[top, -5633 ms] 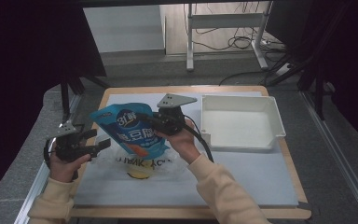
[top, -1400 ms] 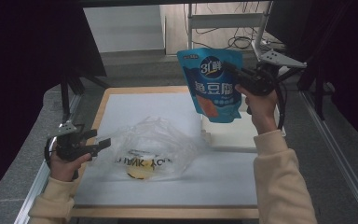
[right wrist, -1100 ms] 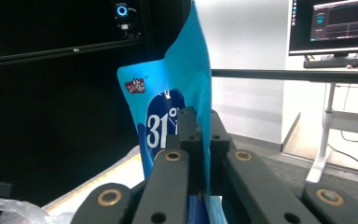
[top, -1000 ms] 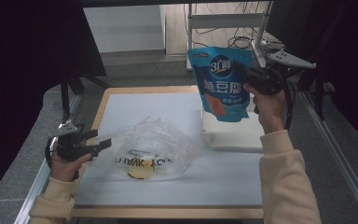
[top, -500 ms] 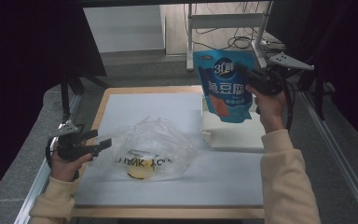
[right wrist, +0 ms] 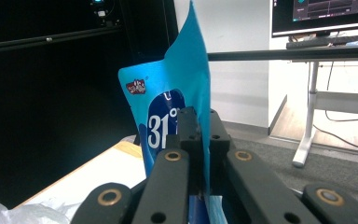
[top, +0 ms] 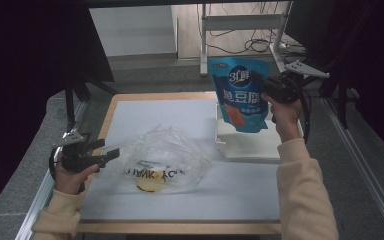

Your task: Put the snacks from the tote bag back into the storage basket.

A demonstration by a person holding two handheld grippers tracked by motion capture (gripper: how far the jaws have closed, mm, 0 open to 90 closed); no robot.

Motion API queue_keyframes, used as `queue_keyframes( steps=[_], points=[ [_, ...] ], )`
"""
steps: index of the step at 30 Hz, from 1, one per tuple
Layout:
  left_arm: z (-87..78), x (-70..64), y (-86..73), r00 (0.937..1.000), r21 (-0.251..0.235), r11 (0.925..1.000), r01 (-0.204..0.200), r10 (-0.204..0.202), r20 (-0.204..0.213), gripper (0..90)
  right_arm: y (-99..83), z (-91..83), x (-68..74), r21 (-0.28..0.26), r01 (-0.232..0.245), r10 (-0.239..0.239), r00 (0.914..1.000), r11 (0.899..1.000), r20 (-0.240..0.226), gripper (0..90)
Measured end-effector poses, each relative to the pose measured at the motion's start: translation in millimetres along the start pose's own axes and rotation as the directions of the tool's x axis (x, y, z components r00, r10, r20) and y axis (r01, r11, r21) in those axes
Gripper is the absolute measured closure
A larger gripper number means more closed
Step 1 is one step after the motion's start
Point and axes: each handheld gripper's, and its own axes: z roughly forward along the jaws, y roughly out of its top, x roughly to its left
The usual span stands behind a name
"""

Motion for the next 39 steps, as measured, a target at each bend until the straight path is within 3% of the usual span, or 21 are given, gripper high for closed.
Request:
queue_keyframes(
  steps=[25,39],
  points=[
    [-1.8,-3.9,-4.9,0.9993,0.007,0.9998,0.017,-0.017,-0.034,18.1,-34.4,29.3,-26.5,0.013,-0.036,0.036,0.9977,0.999,-0.058,88.6],
    [-0.8,-4.3,-5.0,0.9987,0.011,0.9997,0.023,-0.022,-0.046,18.2,-46.0,38.1,-40.0,0.024,-0.040,0.041,0.9972,0.999,-0.063,88.5]
  ],
)
